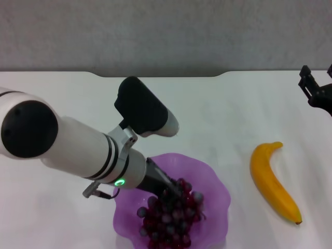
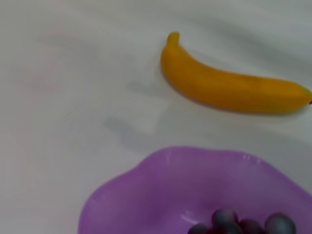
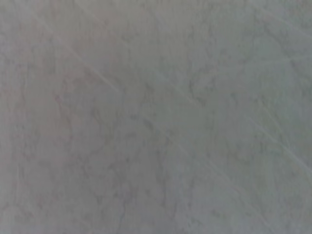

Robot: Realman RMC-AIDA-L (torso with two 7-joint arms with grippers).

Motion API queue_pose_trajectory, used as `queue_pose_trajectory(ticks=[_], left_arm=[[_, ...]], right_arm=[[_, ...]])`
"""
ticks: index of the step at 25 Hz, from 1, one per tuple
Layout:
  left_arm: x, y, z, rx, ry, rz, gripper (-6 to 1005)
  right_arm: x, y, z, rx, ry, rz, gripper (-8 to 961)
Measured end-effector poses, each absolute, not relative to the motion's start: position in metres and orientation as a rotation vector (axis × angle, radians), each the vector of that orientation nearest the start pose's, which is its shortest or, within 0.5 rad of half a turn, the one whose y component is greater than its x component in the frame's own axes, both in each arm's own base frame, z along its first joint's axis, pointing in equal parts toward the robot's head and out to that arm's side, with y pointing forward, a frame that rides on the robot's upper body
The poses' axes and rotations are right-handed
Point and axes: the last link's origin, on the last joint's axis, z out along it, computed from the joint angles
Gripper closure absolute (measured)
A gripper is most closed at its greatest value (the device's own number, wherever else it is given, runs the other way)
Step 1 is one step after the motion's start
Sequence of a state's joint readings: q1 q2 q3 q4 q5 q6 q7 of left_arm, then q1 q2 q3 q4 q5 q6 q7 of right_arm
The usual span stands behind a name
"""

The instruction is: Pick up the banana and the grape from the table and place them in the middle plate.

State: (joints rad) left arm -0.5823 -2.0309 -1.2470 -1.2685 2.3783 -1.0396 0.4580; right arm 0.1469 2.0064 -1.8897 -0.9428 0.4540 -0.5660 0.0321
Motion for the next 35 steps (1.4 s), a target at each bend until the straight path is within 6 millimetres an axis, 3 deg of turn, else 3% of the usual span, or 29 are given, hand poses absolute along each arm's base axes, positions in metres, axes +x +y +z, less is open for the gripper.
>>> queue_pose_trajectory(ticks=[3,11,16,20,27,35], left_arm=[[-0.144,0.343,-0.087,-2.684,-0.661,0.218,858],[-0.146,0.348,-0.076,-2.645,-0.684,0.175,755],[-0.141,0.349,-0.064,-2.613,-0.659,0.112,558],[-0.137,0.355,-0.041,-2.505,-0.599,0.017,394],[-0.142,0.376,0.019,-2.184,-0.545,-0.266,127],[-0.182,0.398,0.053,-1.921,-0.53,-0.338,128]], right_arm=[[0.283,0.349,0.015,-1.617,0.629,0.674,298],[0.284,0.348,0.015,-1.616,0.631,0.673,298],[0.284,0.348,0.015,-1.615,0.632,0.672,298],[0.284,0.348,0.015,-1.615,0.632,0.675,298],[0.284,0.348,0.016,-1.611,0.633,0.679,298],[0.285,0.348,0.017,-1.603,0.641,0.682,299]])
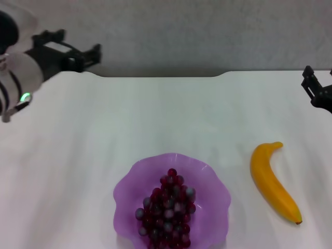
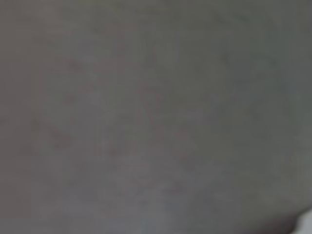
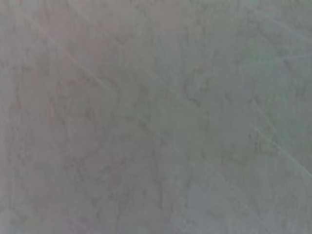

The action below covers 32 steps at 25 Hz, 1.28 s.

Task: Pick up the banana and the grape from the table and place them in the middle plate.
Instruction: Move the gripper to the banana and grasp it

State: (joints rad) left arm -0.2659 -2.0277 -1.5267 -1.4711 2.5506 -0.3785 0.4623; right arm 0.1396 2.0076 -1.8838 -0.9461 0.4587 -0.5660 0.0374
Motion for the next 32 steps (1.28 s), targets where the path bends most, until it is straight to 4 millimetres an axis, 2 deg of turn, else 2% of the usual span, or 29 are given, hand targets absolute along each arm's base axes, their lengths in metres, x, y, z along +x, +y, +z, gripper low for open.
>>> queue_pose_trajectory(ticks=[3,7,9,10,15,19,22,32], left_arm=[[-0.207,0.404,0.061,-1.831,-0.54,-0.333,128],[-0.237,0.402,0.068,-1.728,-0.553,-0.329,127],[-0.241,0.401,0.071,-1.712,-0.555,-0.329,127],[-0.255,0.396,0.078,-1.669,-0.578,-0.319,127],[-0.275,0.39,0.091,-1.616,-0.631,-0.297,127],[-0.277,0.384,0.094,-1.612,-0.638,-0.292,127],[-0.276,0.383,0.095,-1.617,-0.639,-0.289,127],[-0.272,0.382,0.094,-1.641,-0.648,-0.281,128]], right_arm=[[0.286,0.348,0.017,-1.599,0.647,0.682,299],[0.288,0.348,0.016,-1.602,0.658,0.672,299],[0.29,0.348,0.016,-1.603,0.671,0.659,299],[0.292,0.348,0.016,-1.601,0.682,0.649,299],[0.304,0.351,0.018,-1.584,0.774,0.594,299],[0.316,0.353,0.02,-1.561,0.918,0.538,299],[0.317,0.355,0.019,-1.578,0.983,0.493,299],[0.287,0.356,0.003,-1.745,1.143,0.355,301]])
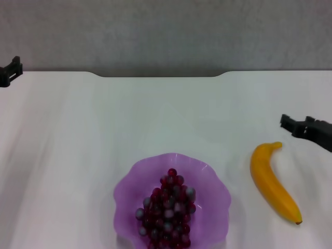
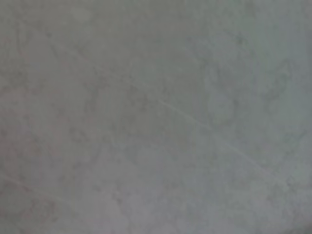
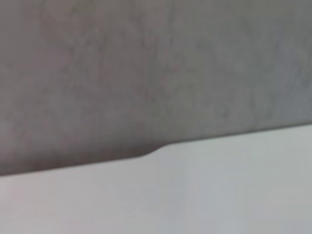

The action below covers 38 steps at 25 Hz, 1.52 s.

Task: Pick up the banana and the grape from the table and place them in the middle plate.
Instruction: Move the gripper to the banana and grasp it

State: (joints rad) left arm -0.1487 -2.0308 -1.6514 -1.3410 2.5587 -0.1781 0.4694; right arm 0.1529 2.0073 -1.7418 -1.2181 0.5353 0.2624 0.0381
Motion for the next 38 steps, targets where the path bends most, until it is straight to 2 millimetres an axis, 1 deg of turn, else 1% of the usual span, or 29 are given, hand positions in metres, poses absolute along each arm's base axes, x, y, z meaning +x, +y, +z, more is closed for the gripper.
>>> queue_pose_trajectory(ticks=[6,11,16,20,24,31,38], left_arm=[[-0.273,0.382,0.096,-1.638,-0.651,-0.277,128],[-0.274,0.382,0.096,-1.643,-0.657,-0.272,128],[-0.271,0.383,0.096,-1.652,-0.658,-0.271,127],[-0.267,0.383,0.098,-1.657,-0.651,-0.276,127],[-0.266,0.383,0.099,-1.66,-0.647,-0.271,127],[-0.263,0.384,0.097,-1.673,-0.646,-0.269,128],[-0.26,0.385,0.097,-1.677,-0.636,-0.274,128]], right_arm=[[0.283,0.354,-0.003,-1.776,1.222,0.308,305],[0.286,0.355,-0.008,-1.786,1.27,0.259,307],[0.294,0.355,-0.019,-1.798,1.322,0.196,310],[0.294,0.357,-0.024,-1.812,1.334,0.169,312],[0.294,0.36,-0.032,-1.833,1.344,0.131,315],[0.285,0.364,-0.046,-1.89,1.339,0.099,323],[0.283,0.36,-0.056,-1.919,1.352,0.079,332]])
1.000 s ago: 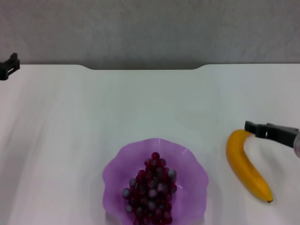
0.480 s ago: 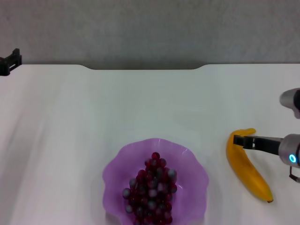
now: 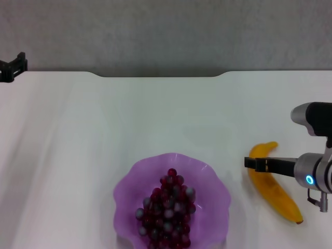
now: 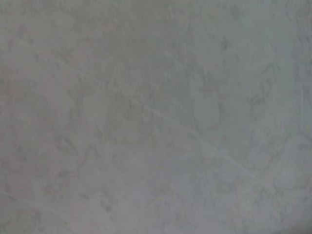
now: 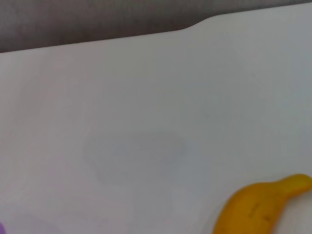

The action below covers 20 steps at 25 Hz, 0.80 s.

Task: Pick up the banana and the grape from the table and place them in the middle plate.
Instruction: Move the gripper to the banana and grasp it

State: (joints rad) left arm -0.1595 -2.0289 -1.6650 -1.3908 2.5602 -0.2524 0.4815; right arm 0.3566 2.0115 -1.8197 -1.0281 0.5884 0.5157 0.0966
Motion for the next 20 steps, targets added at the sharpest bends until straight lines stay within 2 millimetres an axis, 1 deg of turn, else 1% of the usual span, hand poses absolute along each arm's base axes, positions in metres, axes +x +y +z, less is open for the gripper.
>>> queue_pose_trajectory(ticks=[4,10,14,20], left_arm=[[-0.261,0.385,0.099,-1.673,-0.636,-0.273,128],[-0.261,0.385,0.098,-1.679,-0.641,-0.268,128],[-0.26,0.385,0.098,-1.682,-0.638,-0.268,128],[-0.259,0.385,0.096,-1.688,-0.635,-0.267,127]], right_arm=[[0.283,0.361,-0.055,-1.915,1.355,0.084,338],[0.289,0.363,-0.047,-1.877,1.366,0.096,346],[0.295,0.362,-0.049,-1.875,1.376,0.071,352],[0.292,0.361,-0.054,-1.896,1.37,0.055,360]])
